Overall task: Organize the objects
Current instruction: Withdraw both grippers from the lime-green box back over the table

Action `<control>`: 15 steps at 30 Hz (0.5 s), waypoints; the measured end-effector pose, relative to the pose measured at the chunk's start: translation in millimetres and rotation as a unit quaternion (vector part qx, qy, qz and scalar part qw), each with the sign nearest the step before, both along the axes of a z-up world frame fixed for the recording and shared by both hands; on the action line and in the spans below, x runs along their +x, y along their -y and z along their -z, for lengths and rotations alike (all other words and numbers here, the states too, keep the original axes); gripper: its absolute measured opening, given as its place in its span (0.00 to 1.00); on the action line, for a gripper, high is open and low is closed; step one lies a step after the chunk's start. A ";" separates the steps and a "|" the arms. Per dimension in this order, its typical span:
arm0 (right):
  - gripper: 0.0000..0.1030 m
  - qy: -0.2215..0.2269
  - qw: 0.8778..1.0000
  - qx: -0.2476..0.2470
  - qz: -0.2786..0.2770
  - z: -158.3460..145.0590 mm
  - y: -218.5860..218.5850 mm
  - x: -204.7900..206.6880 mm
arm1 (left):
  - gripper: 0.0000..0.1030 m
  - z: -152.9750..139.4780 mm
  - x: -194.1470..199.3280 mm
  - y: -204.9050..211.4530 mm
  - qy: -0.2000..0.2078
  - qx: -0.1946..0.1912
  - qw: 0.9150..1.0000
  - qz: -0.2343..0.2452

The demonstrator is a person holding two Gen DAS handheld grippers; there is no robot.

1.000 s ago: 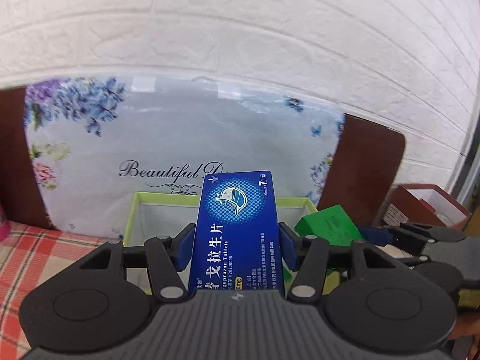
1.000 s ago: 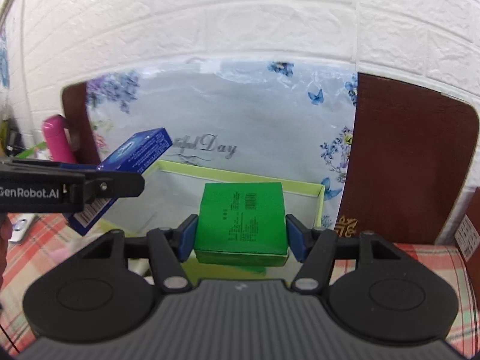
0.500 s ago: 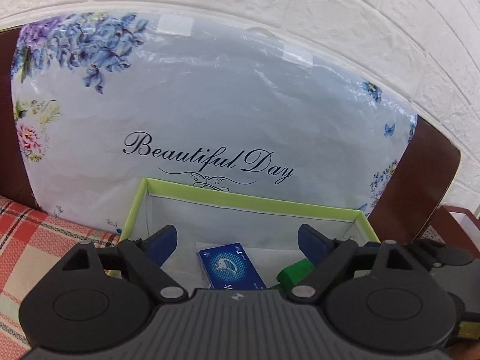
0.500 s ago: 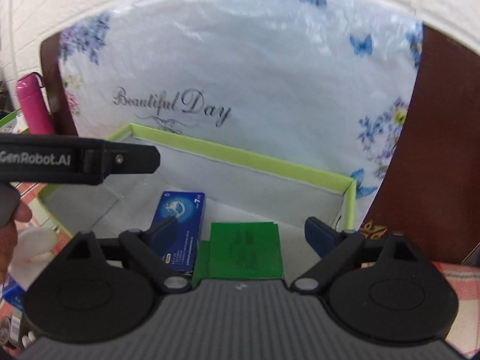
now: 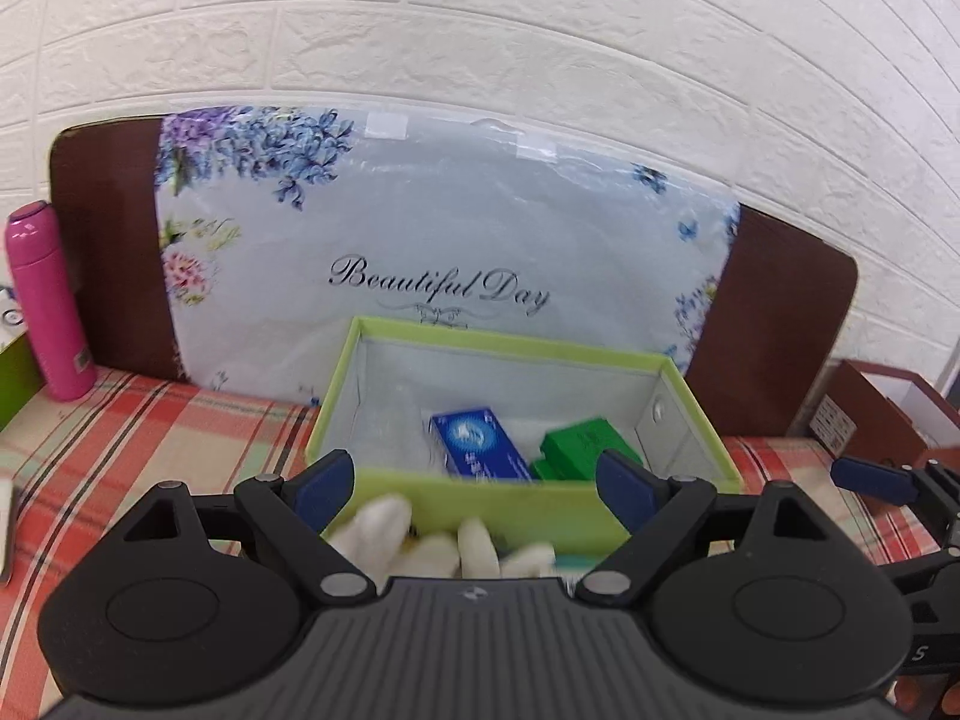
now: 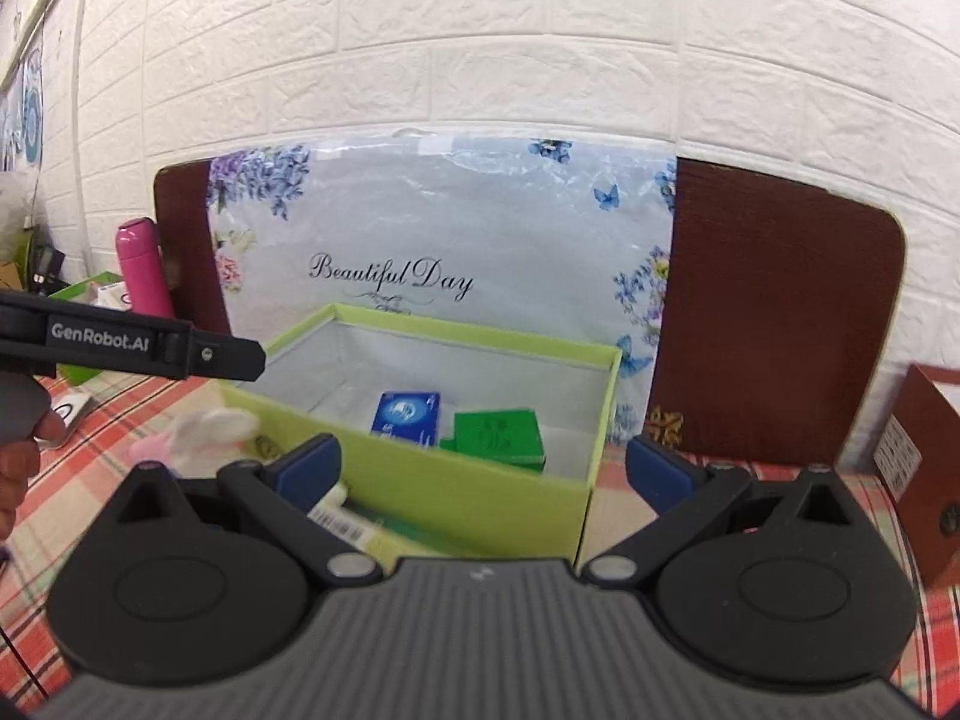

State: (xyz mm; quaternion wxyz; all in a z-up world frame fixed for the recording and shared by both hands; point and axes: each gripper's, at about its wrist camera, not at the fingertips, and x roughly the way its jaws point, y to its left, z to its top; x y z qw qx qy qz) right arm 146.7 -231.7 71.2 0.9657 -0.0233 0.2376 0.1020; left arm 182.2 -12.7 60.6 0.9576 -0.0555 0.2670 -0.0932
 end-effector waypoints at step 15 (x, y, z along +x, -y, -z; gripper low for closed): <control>1.00 -0.050 0.998 0.023 0.021 44.4 -7.1 -105.1 | 0.88 58.1 -88.3 -2.8 -0.078 0.006 0.997 -0.014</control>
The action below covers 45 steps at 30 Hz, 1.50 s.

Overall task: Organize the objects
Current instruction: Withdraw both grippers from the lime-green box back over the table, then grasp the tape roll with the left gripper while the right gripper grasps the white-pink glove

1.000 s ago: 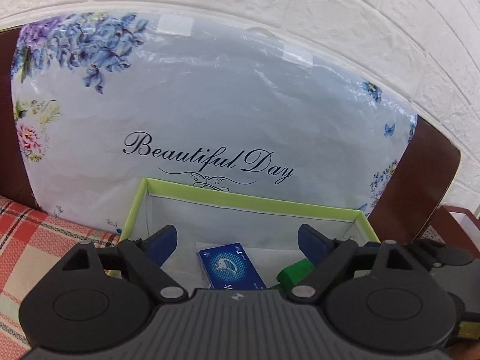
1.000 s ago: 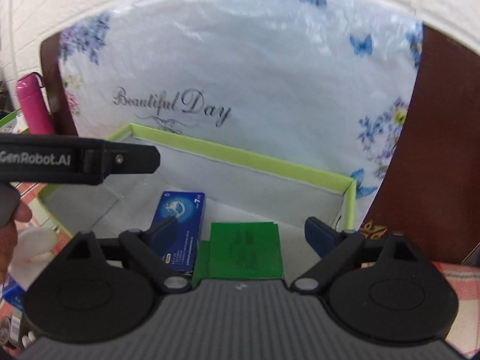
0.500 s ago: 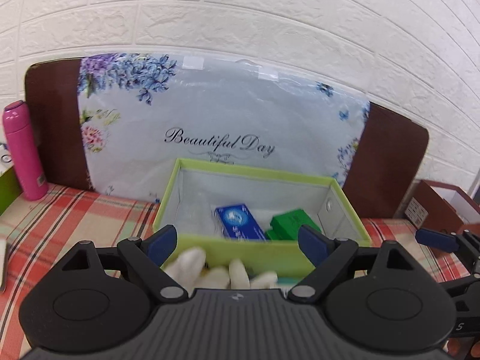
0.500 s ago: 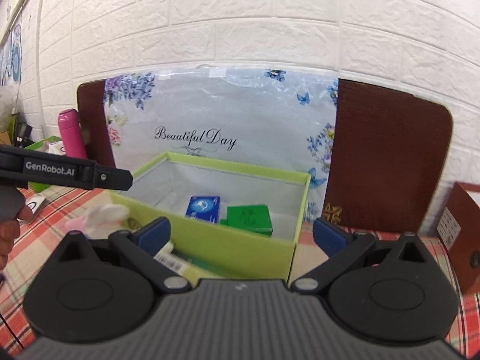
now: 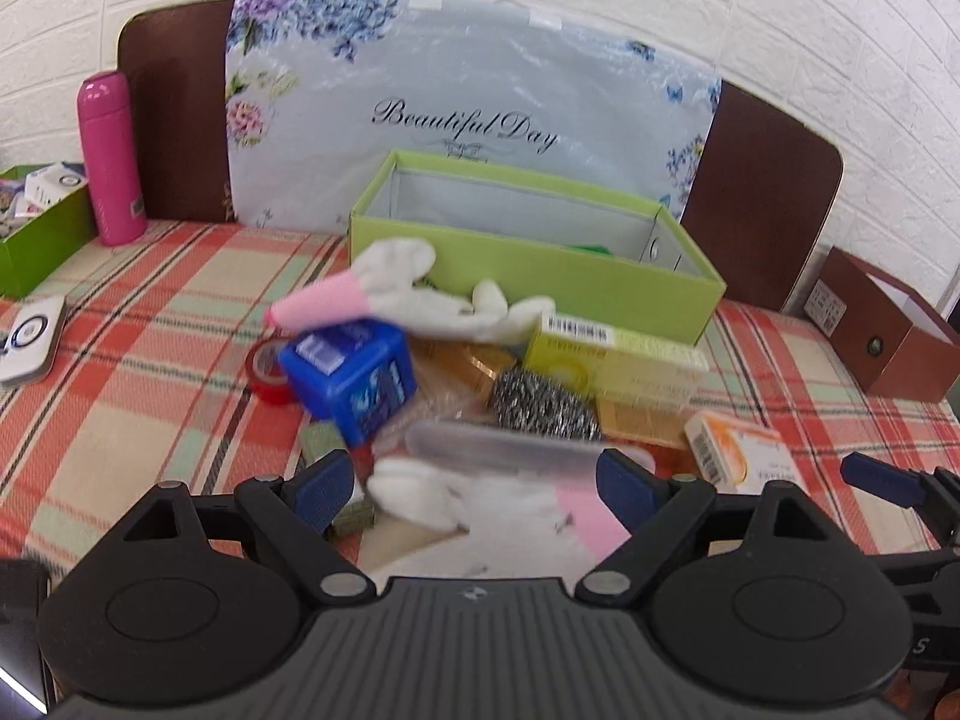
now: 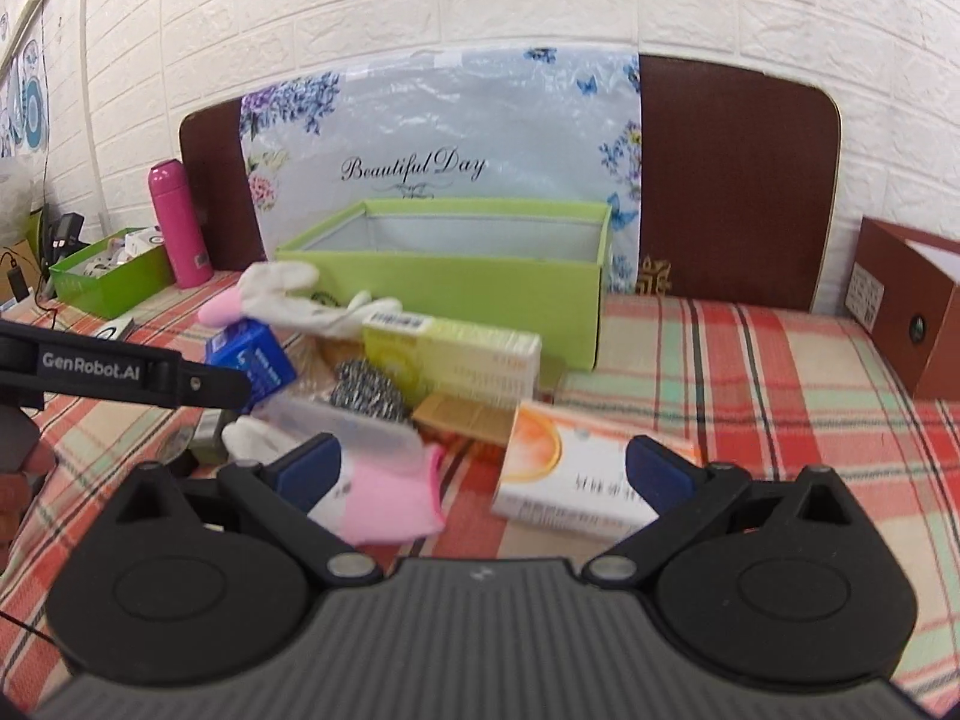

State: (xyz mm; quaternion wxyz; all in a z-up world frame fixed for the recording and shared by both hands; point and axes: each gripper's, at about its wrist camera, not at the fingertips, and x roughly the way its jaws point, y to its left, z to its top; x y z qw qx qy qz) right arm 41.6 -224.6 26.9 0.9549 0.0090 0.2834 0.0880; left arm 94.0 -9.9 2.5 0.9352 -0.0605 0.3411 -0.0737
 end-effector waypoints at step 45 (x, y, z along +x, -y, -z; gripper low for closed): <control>0.09 -0.047 0.994 0.029 -0.092 50.0 -56.0 -3.7 | 0.60 57.4 31.1 -78.0 -0.047 -0.044 0.998 -0.018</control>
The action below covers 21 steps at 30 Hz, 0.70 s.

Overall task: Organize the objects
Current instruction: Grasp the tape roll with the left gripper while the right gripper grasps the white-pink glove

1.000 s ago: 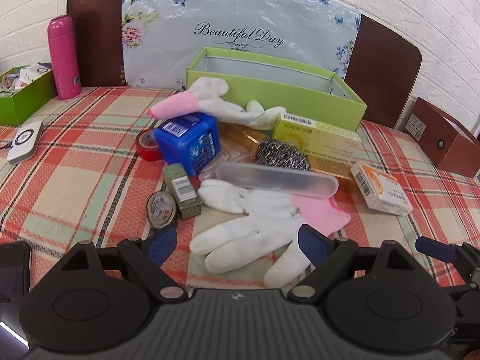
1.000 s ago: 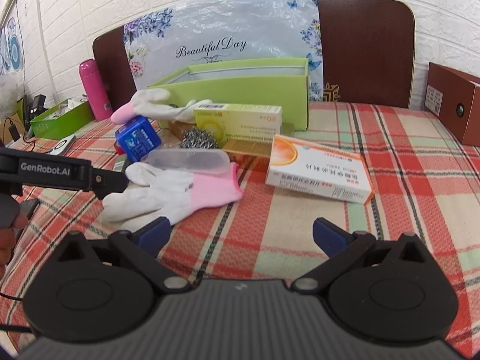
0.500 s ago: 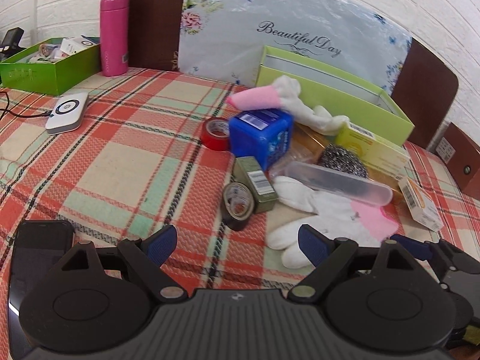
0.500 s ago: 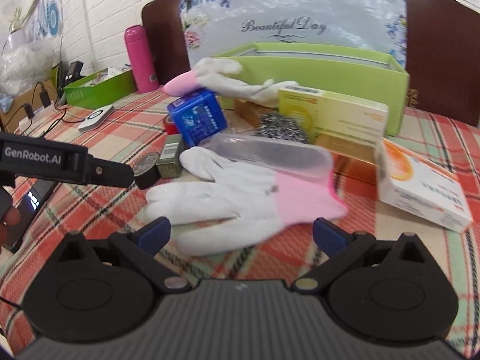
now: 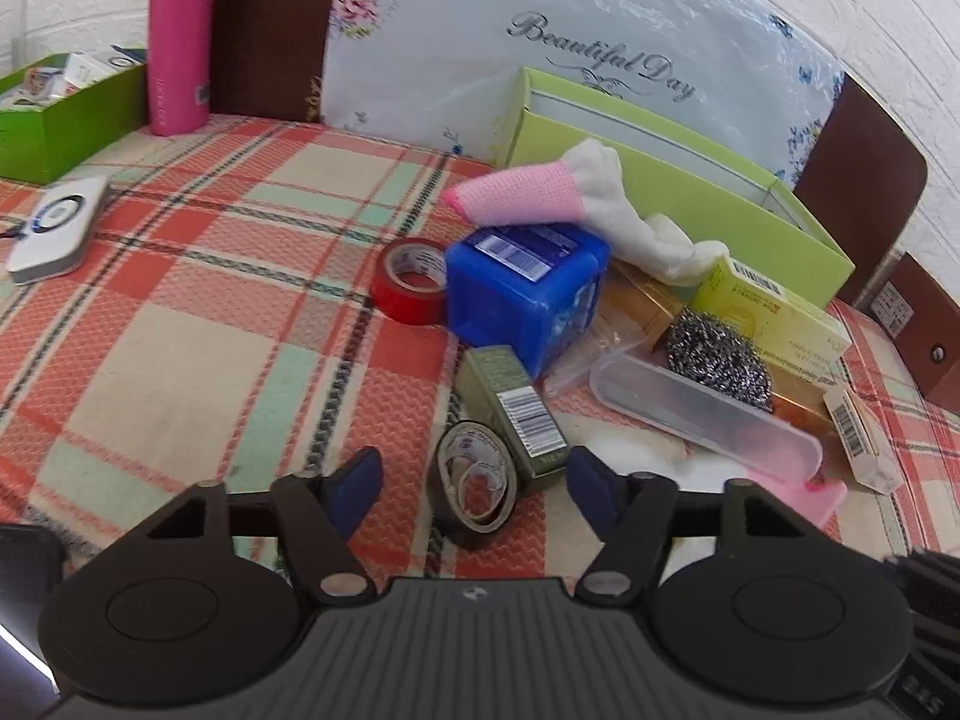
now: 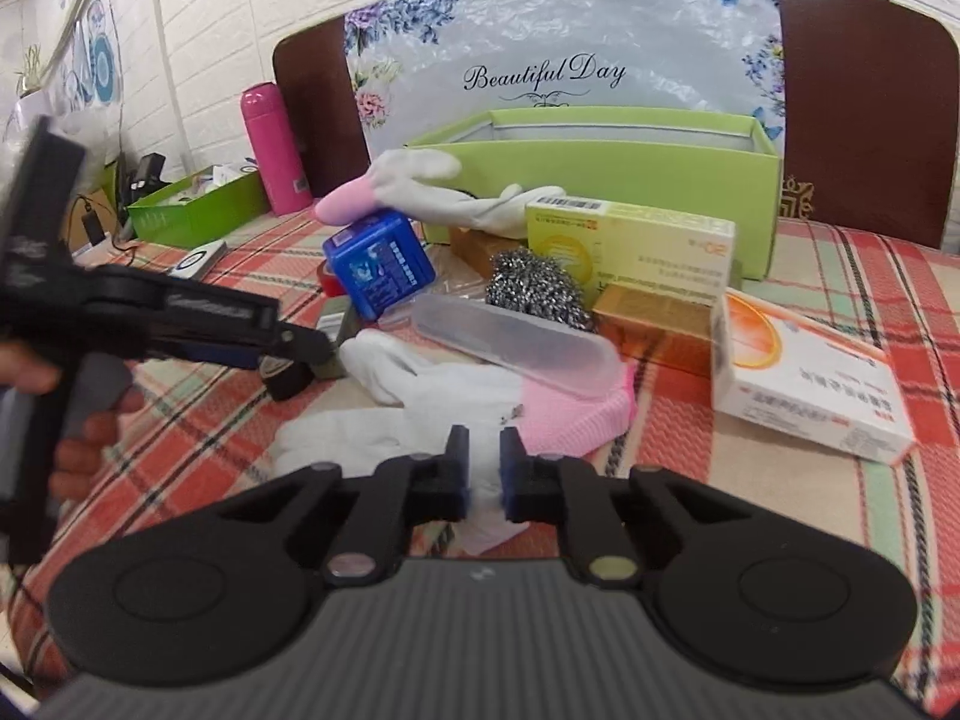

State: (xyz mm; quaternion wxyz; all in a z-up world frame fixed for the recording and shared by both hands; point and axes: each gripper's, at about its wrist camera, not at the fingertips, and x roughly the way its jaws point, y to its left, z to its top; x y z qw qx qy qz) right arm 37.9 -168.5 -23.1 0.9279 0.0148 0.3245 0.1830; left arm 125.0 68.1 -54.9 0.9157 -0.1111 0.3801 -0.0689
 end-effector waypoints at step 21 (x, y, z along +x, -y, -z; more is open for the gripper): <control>0.80 -0.056 0.998 -0.026 0.029 2.9 5.6 -36.5 | 0.60 -6.6 -73.5 26.5 -0.018 0.038 0.993 0.111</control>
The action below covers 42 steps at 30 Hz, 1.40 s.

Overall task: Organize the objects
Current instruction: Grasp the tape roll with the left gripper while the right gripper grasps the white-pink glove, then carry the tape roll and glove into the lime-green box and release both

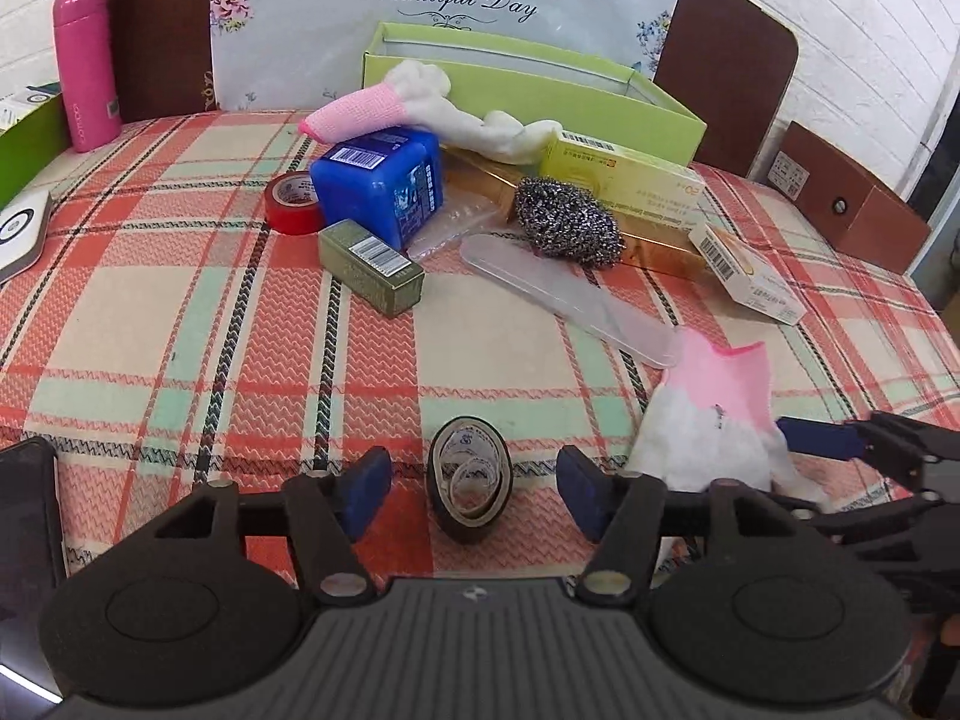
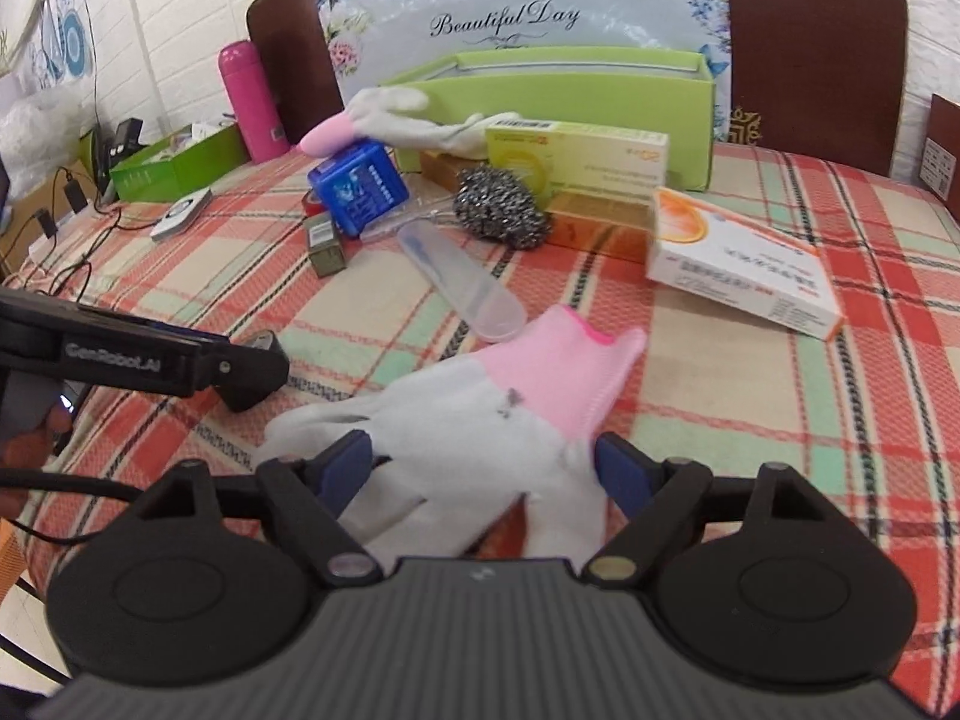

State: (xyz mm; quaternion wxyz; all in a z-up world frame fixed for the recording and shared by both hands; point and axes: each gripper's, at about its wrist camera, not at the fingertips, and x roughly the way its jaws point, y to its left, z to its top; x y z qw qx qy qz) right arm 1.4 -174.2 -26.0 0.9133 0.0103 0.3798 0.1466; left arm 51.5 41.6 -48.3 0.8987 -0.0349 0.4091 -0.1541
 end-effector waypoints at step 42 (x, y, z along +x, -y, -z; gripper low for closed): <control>0.11 0.163 0.987 0.006 0.013 -103.6 48.2 61.7 | 0.31 -108.9 66.5 47.2 0.146 -0.042 0.987 0.054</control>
